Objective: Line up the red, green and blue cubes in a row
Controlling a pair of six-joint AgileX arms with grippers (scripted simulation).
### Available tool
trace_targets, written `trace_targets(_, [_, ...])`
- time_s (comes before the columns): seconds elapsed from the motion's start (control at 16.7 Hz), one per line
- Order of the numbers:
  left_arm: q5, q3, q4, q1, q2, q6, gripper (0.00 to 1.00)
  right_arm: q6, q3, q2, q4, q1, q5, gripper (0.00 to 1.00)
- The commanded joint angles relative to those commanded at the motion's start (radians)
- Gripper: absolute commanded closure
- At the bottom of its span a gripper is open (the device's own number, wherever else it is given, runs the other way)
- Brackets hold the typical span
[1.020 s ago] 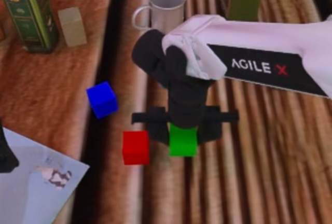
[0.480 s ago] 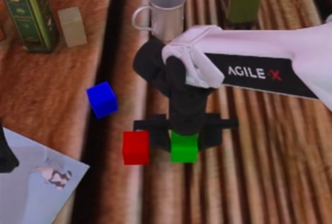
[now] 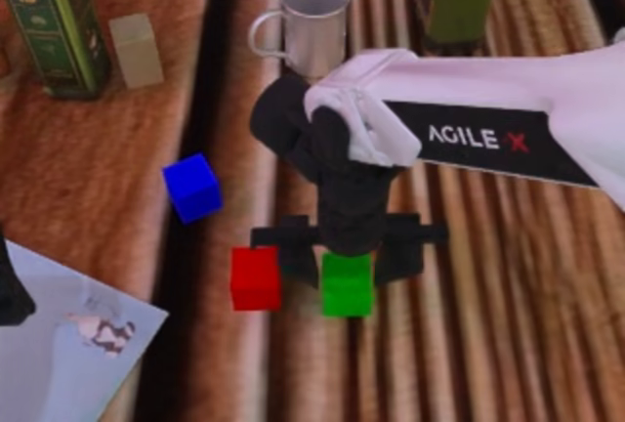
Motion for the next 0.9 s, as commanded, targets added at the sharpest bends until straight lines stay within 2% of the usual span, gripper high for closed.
trace_targets(0.12, [0.000, 0.000, 0.000, 0.000, 0.000, 0.000, 0.00, 0.000, 0.000, 0.000, 0.000, 0.000, 0.000, 0.02])
trace_targets(0.18, [0.000, 0.000, 0.000, 0.000, 0.000, 0.000, 0.00, 0.000, 0.000, 0.000, 0.000, 0.000, 0.000, 0.00])
trace_targets(0.72, [0.000, 0.000, 0.000, 0.000, 0.000, 0.000, 0.00, 0.000, 0.003, -0.001, -0.004, -0.001, 0.000, 0.00])
trace_targets(0.9, [0.000, 0.000, 0.000, 0.000, 0.000, 0.000, 0.00, 0.002, 0.060, -0.017, -0.075, 0.001, 0.000, 0.00])
